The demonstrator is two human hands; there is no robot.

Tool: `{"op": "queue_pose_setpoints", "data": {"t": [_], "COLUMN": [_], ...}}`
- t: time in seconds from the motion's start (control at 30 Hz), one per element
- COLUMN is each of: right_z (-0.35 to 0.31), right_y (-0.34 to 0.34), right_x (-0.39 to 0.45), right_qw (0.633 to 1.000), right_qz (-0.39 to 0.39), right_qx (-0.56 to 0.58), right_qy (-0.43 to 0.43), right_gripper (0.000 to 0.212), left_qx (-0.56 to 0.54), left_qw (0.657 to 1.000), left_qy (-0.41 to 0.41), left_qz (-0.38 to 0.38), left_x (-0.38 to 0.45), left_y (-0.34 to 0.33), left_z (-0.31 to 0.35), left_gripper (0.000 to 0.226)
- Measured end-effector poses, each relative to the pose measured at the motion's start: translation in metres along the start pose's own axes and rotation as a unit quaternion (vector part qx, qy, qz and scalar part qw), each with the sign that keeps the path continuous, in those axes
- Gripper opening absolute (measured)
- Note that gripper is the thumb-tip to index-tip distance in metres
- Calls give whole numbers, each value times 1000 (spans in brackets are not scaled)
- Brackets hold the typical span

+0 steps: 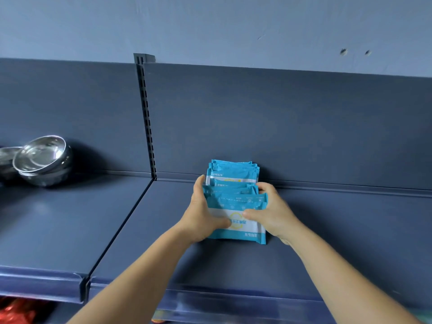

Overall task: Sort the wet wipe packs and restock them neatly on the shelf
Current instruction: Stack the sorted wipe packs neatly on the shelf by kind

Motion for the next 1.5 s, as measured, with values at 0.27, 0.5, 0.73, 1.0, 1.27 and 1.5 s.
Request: {"op": "queue_pose_setpoints", "data": {"t": [0.27, 0.5, 0.73, 1.0, 1.27, 1.5], "right_z": [0, 2, 2, -2, 5, -3], "right_y": [-1, -4, -4, -10, -6, -6], "right_x": [5, 8, 13, 10, 18, 18], "right_qw": [997, 1000, 999, 996, 997, 976], "right_qz": [-19, -23, -28, 38, -42, 21], "right_qx": [-45, 11, 30, 7, -55, -202], "right_qy": [-51, 0, 0, 77, 29, 76], "right_gripper": [73, 79, 91, 120, 119, 137], "left_qx": [49, 24, -9, -24, -23, 73], "left_qw": [996, 998, 998, 995, 992, 986], "left_qy": [40, 3, -36, -90, -78, -145], "left_qz": [-60, -55, -56, -29, -99, -36], "left_x": [13, 19, 21, 30, 37, 42], "left_y": [2, 6, 11, 15, 11, 14], "left_z": [-7, -10, -9, -11, -25, -16], "left_gripper": [136, 131, 124, 131, 136, 121]}}
Point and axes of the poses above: each hand's wrist, its own x-axis towards the middle knuckle, its own y-axis out of the back of the hand, z = x × y, the point moved 1 cm from there along x, towards the middle knuckle, and after that the axes turned 3 degrees about -z, right-handed, at the moved point
